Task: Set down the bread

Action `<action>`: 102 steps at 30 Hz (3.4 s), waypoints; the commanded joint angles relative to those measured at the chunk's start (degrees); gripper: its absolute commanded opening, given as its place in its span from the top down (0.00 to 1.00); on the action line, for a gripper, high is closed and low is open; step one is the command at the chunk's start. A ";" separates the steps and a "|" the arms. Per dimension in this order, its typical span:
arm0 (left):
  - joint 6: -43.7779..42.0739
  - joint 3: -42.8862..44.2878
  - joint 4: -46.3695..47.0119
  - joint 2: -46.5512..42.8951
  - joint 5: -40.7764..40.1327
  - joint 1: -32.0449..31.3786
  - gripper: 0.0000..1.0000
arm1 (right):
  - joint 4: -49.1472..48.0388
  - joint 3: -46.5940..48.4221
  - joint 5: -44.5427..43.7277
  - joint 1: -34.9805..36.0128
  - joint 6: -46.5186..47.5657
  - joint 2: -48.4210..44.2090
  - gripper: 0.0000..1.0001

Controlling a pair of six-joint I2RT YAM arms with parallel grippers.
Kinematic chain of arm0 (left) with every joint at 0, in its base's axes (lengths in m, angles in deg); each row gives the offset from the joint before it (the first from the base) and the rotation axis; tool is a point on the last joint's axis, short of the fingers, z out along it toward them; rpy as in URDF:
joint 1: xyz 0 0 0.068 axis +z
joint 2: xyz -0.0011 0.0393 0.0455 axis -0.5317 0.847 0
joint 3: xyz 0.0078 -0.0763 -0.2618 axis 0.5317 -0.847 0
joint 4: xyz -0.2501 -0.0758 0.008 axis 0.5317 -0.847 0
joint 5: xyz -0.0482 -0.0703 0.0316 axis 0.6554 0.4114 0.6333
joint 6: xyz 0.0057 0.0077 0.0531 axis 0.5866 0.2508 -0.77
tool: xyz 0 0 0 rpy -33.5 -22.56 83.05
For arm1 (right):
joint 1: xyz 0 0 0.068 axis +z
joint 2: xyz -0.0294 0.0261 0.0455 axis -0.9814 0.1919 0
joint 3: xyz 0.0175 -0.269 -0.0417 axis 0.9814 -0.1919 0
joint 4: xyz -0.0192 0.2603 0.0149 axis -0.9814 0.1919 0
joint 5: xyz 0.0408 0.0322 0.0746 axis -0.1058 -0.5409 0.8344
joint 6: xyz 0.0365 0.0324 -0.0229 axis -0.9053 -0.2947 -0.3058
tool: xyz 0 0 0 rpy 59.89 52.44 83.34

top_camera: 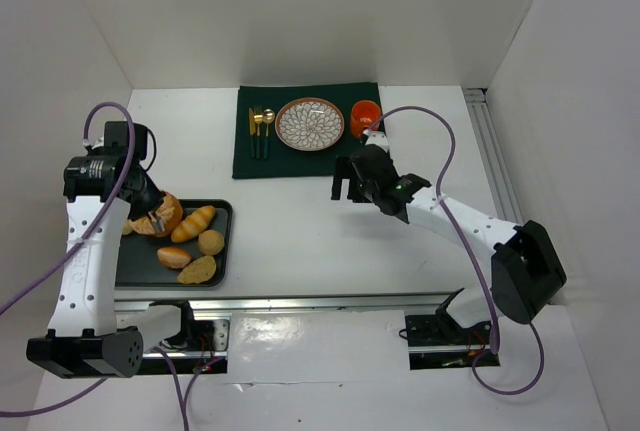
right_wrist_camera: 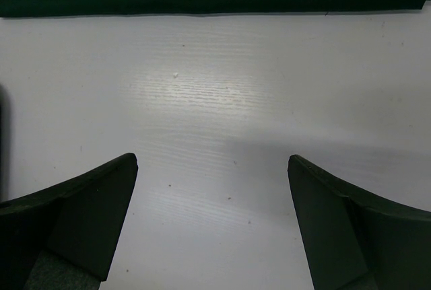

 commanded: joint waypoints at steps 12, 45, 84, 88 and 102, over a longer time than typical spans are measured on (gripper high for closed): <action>-2.99 1.95 -0.62 1.32 2.73 -4.89 0.73 | -2.40 2.66 0.11 0.50 0.60 0.40 0.00; 3.08 -7.46 2.62 4.84 -0.26 -9.73 0.35 | -1.88 2.13 0.11 0.50 0.60 0.92 0.00; -9.04 39.97 7.72 27.99 3.16 -21.31 1.00 | 3.92 1.35 -8.93 0.50 -1.42 -3.11 0.00; -11.15 49.47 10.36 39.24 6.94 -24.57 1.00 | 5.42 -0.33 -11.32 0.50 -3.62 -8.90 0.00; -11.77 48.43 26.19 56.33 5.98 -32.58 1.00 | 14.11 -2.70 -15.45 0.50 -7.67 -18.76 0.00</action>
